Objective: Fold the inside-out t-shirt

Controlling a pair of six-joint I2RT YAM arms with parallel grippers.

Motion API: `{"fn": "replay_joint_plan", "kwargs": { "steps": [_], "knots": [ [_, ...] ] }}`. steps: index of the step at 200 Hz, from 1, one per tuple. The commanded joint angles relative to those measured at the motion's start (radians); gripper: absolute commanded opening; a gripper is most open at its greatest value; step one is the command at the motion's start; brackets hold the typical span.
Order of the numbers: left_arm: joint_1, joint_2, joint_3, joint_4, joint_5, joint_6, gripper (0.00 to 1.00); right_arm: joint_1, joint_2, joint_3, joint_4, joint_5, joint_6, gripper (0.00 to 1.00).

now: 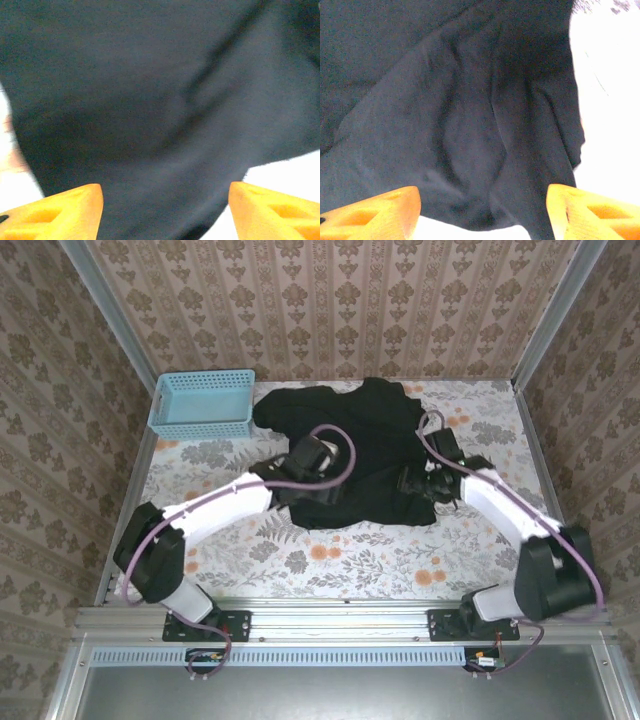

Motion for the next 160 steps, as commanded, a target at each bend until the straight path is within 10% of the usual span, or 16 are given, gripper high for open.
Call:
{"fn": "replay_joint_plan", "kwargs": {
  "steps": [1, 62, 160],
  "knots": [
    [-0.091, 0.039, -0.043, 0.024, -0.009, 0.095, 0.69, -0.004, -0.101, -0.106, -0.052, 0.041, 0.063, 0.69],
    [-0.146, 0.349, 0.177, -0.031, -0.078, 0.128, 0.66, 0.021, -0.314, -0.233, -0.021, -0.005, 0.228, 0.69],
    [-0.115, 0.275, 0.237, -0.081, -0.141, 0.108, 0.0, 0.082, -0.421, -0.375, 0.108, -0.029, 0.288, 0.68]
  ]
}}
